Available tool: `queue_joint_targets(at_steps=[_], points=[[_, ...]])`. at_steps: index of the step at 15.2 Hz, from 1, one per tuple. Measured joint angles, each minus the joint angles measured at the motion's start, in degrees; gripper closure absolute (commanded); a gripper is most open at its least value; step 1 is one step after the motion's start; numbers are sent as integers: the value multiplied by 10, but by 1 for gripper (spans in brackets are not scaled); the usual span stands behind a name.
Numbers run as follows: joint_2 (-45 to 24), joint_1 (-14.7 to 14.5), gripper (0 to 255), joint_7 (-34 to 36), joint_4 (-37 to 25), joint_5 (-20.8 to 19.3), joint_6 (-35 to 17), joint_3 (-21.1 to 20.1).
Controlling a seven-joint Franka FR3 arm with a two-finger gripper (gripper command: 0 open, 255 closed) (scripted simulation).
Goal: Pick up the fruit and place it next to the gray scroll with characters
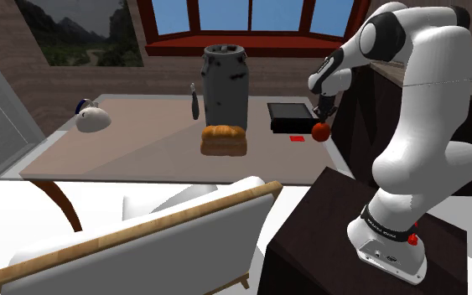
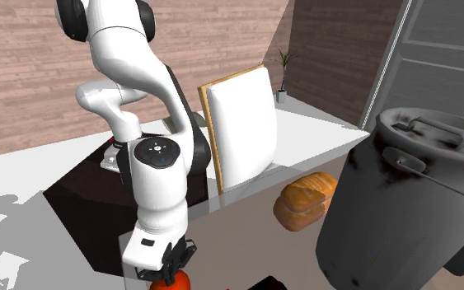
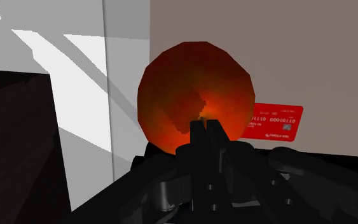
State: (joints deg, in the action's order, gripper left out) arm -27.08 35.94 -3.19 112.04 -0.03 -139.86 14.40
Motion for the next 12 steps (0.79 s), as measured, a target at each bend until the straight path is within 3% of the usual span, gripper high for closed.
queue_joint_targets(at_steps=[10, 11, 12], points=[[-28, 4, 255, -1, 1, 6, -29, -5], [-28, 4, 0, -1, 1, 6, -29, -5], [-28, 4, 0, -1, 1, 6, -29, -5]])
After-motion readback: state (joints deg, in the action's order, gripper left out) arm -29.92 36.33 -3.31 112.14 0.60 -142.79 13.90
